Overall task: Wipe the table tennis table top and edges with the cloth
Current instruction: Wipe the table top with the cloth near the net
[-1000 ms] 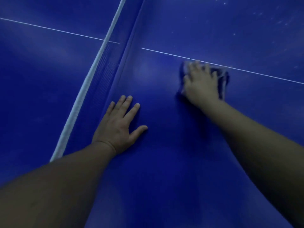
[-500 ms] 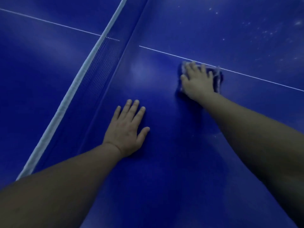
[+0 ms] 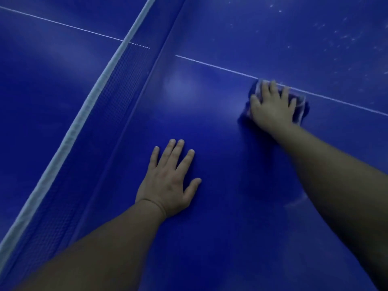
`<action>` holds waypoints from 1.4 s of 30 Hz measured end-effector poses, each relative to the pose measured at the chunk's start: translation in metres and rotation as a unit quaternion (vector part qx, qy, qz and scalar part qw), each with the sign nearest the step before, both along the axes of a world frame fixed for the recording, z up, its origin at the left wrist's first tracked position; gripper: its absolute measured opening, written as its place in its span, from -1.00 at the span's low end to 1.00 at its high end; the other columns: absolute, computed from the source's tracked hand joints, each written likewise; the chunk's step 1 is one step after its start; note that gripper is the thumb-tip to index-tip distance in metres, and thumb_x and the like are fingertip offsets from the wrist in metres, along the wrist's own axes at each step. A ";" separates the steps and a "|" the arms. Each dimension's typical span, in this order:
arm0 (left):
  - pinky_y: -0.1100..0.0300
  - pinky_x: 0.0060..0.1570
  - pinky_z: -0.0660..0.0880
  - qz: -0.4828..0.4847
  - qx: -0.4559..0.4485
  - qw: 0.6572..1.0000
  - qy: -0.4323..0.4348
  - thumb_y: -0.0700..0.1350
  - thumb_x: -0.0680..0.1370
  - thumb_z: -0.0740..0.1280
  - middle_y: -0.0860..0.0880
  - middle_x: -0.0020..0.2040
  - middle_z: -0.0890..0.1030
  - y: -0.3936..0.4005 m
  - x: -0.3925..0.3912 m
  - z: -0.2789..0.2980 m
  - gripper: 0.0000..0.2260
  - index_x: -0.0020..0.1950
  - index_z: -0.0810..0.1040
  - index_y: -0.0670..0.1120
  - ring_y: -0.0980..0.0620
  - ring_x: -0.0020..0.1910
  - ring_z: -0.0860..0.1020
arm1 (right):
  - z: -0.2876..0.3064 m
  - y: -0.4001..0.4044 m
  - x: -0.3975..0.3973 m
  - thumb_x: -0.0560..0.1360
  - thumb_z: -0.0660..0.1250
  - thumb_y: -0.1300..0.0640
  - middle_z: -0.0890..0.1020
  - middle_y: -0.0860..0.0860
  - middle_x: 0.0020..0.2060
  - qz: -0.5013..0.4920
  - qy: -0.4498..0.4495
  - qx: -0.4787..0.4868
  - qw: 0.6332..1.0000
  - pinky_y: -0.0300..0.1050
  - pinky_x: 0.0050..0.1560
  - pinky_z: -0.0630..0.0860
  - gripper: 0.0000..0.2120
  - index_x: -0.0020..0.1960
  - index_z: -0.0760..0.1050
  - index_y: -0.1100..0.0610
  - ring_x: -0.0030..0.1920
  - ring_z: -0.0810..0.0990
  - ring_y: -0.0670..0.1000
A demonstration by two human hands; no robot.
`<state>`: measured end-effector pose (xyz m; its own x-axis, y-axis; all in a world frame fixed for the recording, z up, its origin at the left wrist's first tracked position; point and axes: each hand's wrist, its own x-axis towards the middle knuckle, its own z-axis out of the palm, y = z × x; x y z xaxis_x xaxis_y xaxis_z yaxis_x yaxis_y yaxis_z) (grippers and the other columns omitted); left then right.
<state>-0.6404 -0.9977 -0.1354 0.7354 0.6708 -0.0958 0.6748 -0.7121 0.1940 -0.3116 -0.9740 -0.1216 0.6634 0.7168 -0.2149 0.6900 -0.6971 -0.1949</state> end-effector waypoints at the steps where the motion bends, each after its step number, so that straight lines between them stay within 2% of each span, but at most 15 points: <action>1: -0.20 0.53 0.00 0.001 0.001 1.000 -0.001 0.29 0.58 0.00 -0.11 0.61 0.12 0.000 0.000 -0.001 -0.36 0.58 0.20 -0.03 -0.06 0.60 0.00 | 0.001 0.018 -0.004 0.64 -0.08 -0.20 -0.05 -0.05 0.63 -0.001 0.005 0.003 1.000 0.31 0.53 -0.20 -0.39 0.64 -0.08 -0.05 0.60 -0.15 0.18; 5: -0.18 0.53 0.00 0.002 0.004 1.000 -0.013 0.28 0.57 0.04 -0.11 0.60 0.15 0.000 0.002 -0.002 -0.36 0.57 0.24 -0.04 -0.07 0.60 0.03 | -0.002 0.004 -0.068 0.63 -0.02 -0.20 0.04 -0.03 0.62 0.136 -0.025 0.012 0.990 0.34 0.52 -0.10 -0.39 0.63 0.02 -0.04 0.60 -0.05 0.20; 8: -0.19 0.51 0.03 0.000 0.011 1.000 -0.022 0.27 0.56 0.06 -0.13 0.59 0.19 0.001 0.002 -0.004 -0.36 0.54 0.30 -0.06 -0.09 0.58 0.08 | 0.002 -0.101 -0.123 0.59 0.00 -0.23 0.10 -0.07 0.61 0.291 -0.023 0.016 0.956 0.28 0.52 -0.08 -0.37 0.62 0.10 -0.07 0.60 -0.01 0.17; 10: -0.20 0.52 0.03 -0.001 0.010 1.000 -0.020 0.27 0.57 0.06 -0.14 0.59 0.19 0.002 0.001 -0.005 -0.36 0.54 0.29 -0.06 -0.09 0.59 0.08 | 0.003 -0.163 -0.117 0.58 0.07 -0.25 0.10 -0.12 0.61 0.343 0.001 0.004 0.939 0.20 0.55 -0.13 -0.38 0.61 0.11 -0.13 0.61 -0.01 0.11; 13: -0.22 0.51 0.04 0.001 0.009 1.000 -0.018 0.27 0.57 0.06 -0.13 0.59 0.18 0.002 0.000 -0.003 -0.36 0.54 0.30 -0.06 -0.09 0.59 0.07 | 0.001 -0.168 -0.055 0.53 0.09 -0.27 0.22 -0.04 0.57 0.303 -0.023 -0.005 0.953 0.20 0.50 -0.02 -0.34 0.58 0.17 -0.09 0.56 0.15 0.23; 16: -0.22 0.51 0.05 -0.002 0.006 1.000 -0.018 0.27 0.57 0.07 -0.13 0.59 0.18 0.003 0.001 -0.003 -0.36 0.54 0.30 -0.06 -0.10 0.59 0.07 | -0.002 -0.097 -0.009 0.54 -0.02 -0.28 0.12 -0.03 0.61 0.128 -0.034 -0.014 0.991 0.29 0.51 -0.11 -0.33 0.61 0.10 -0.09 0.59 0.01 0.22; 19: -0.22 0.51 0.05 -0.001 0.006 1.000 -0.024 0.27 0.58 0.08 -0.13 0.59 0.18 0.004 0.000 -0.004 -0.37 0.54 0.29 -0.06 -0.09 0.59 0.07 | -0.002 -0.011 -0.001 0.62 -0.04 -0.23 -0.01 -0.07 0.63 0.008 -0.017 0.005 1.000 0.33 0.52 -0.20 -0.38 0.63 -0.02 -0.09 0.60 -0.12 0.20; 22: -0.22 0.51 0.05 -0.002 0.008 0.999 -0.034 0.26 0.56 0.10 -0.14 0.57 0.21 0.003 0.000 -0.004 -0.37 0.53 0.32 -0.07 -0.11 0.58 0.11 | -0.006 0.014 -0.048 0.63 -0.04 -0.19 0.01 -0.06 0.63 0.077 -0.017 0.018 0.997 0.34 0.53 -0.16 -0.40 0.63 -0.01 -0.06 0.60 -0.09 0.20; 26: -0.21 0.50 0.07 -0.002 0.011 0.999 -0.047 0.25 0.53 0.11 -0.17 0.56 0.25 0.004 0.001 -0.004 -0.37 0.51 0.36 -0.08 -0.14 0.56 0.16 | -0.002 -0.115 -0.137 0.59 -0.01 -0.19 0.17 -0.07 0.60 0.226 -0.042 0.048 0.972 0.27 0.52 -0.03 -0.39 0.60 0.15 -0.07 0.59 0.06 0.18; 30: -0.17 0.53 -0.03 -0.001 0.004 1.000 -0.029 0.27 0.54 0.04 -0.14 0.58 0.19 0.003 0.000 -0.001 -0.34 0.55 0.29 -0.06 -0.10 0.58 0.07 | 0.003 -0.207 -0.118 0.57 0.07 -0.22 0.22 -0.08 0.57 0.298 -0.013 0.006 0.955 0.21 0.53 -0.08 -0.41 0.57 0.22 -0.11 0.59 0.10 0.17; 32: -0.14 0.54 -0.09 0.001 -0.003 1.000 -0.019 0.29 0.54 -0.02 -0.11 0.61 0.12 0.002 -0.002 0.000 -0.32 0.58 0.22 -0.04 -0.07 0.60 0.01 | 0.003 -0.185 -0.089 0.56 0.04 -0.24 0.22 -0.05 0.58 0.251 -0.036 0.002 0.967 0.26 0.51 -0.04 -0.39 0.58 0.20 -0.10 0.58 0.11 0.23; 35: -0.10 0.55 -0.16 -0.005 -0.015 1.000 0.002 0.29 0.56 -0.04 -0.08 0.63 0.02 0.003 -0.002 0.000 -0.33 0.61 0.11 -0.01 -0.03 0.60 -0.10 | 0.000 -0.120 -0.089 0.63 0.00 -0.20 0.03 -0.08 0.62 0.056 -0.013 -0.006 0.998 0.31 0.53 -0.17 -0.41 0.62 0.01 -0.12 0.60 -0.08 0.19; 36: -0.09 0.55 -0.17 -0.007 -0.018 1.000 0.007 0.27 0.58 -0.02 -0.09 0.63 0.00 0.002 -0.003 0.001 -0.34 0.61 0.09 -0.02 -0.04 0.60 -0.11 | -0.001 -0.107 -0.103 0.64 -0.01 -0.18 0.02 -0.08 0.62 0.032 -0.007 -0.003 0.999 0.32 0.53 -0.18 -0.42 0.62 -0.01 -0.11 0.60 -0.09 0.19; 39: -0.08 0.54 -0.15 -0.018 -0.032 0.999 0.003 0.24 0.55 -0.07 -0.10 0.63 0.03 -0.005 -0.011 0.003 -0.33 0.61 0.11 -0.05 -0.07 0.60 -0.07 | -0.004 -0.134 -0.174 0.59 0.00 -0.15 0.15 -0.05 0.60 0.162 -0.042 0.038 0.985 0.35 0.51 -0.01 -0.40 0.61 0.13 -0.07 0.58 0.07 0.21; 42: -0.09 0.55 -0.11 -0.016 -0.036 0.999 0.002 0.20 0.56 -0.10 -0.11 0.62 0.05 -0.031 -0.036 0.003 -0.34 0.60 0.13 -0.07 -0.08 0.60 -0.05 | 0.006 -0.234 -0.223 0.61 0.05 -0.15 0.12 -0.10 0.61 0.327 -0.014 0.018 0.945 0.30 0.53 -0.01 -0.43 0.61 0.13 -0.11 0.61 0.01 0.15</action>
<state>-0.6761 -1.0285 -0.1321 0.7556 0.6386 -0.1458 0.6530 -0.7172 0.2433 -0.5346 -1.2084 -0.1159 0.0800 0.9820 -0.1713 0.9761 -0.1120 -0.1864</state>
